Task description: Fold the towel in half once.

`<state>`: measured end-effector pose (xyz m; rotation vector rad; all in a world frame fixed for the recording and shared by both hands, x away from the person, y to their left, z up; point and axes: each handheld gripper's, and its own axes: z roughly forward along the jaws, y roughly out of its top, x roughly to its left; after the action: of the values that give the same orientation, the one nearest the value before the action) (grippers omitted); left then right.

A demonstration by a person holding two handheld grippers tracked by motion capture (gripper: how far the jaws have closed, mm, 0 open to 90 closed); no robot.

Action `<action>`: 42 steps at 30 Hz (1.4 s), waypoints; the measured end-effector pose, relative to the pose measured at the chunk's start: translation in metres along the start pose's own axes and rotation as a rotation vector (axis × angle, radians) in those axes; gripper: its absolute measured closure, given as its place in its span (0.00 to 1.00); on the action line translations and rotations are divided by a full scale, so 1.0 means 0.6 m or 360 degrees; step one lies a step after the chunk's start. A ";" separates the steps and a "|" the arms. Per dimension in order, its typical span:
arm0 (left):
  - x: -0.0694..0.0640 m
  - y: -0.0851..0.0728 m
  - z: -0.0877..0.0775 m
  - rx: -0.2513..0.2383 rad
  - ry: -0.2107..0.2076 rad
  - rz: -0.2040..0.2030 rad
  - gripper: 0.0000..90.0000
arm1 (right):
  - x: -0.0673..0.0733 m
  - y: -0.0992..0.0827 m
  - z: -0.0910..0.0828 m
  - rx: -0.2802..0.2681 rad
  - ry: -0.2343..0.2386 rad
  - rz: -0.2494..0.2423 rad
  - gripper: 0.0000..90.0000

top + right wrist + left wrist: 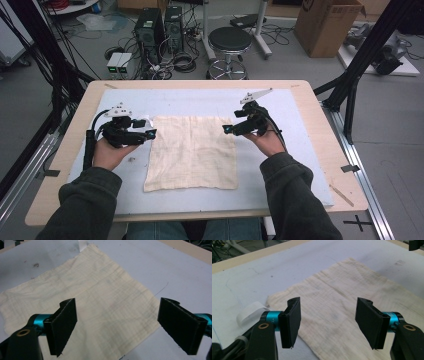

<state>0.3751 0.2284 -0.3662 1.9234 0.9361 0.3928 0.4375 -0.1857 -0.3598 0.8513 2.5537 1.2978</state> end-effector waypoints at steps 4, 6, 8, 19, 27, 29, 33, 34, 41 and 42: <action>0.017 0.007 0.015 -0.0007 0.0050 -0.0035 0.45 | -0.019 0.005 0.007 -0.0007 -0.0029 0.0028 0.22; 0.023 0.012 0.021 -0.0016 0.0068 -0.0034 0.46 | -0.030 0.007 0.012 0.0003 -0.0029 0.0062 0.22; 0.029 0.017 0.029 -0.0008 0.0073 -0.0038 0.47 | -0.037 0.010 0.016 0.0011 -0.0025 0.0088 0.24; 0.067 0.048 0.069 0.0024 0.0131 -0.0061 0.48 | -0.072 0.044 0.037 0.0004 -0.0054 0.0101 0.31; 0.084 0.031 0.098 0.0077 0.0157 -0.0106 0.48 | -0.090 0.030 0.072 0.0074 -0.0073 0.0174 0.36; 0.090 0.028 0.103 0.0066 0.0164 -0.0140 0.48 | -0.093 0.026 0.080 0.0093 -0.0082 0.0192 0.39; 0.101 0.019 0.110 0.0096 0.0157 -0.0155 0.49 | -0.098 0.022 0.089 0.0120 -0.0105 0.0202 0.41; 0.103 0.017 0.112 0.0101 0.0161 -0.0162 0.49 | -0.100 0.020 0.090 0.0129 -0.0108 0.0212 0.41; 0.114 0.006 0.126 0.0142 0.0187 -0.0210 0.49 | -0.112 0.005 0.097 0.0164 -0.0134 0.0246 0.43; 0.115 0.004 0.129 0.0154 0.0188 -0.0210 0.49 | -0.113 0.002 0.099 0.0185 -0.0139 0.0262 0.43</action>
<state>0.4684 0.2324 -0.4114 1.9290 1.1715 0.3929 0.5165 -0.1813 -0.4031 1.1361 2.5568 1.1343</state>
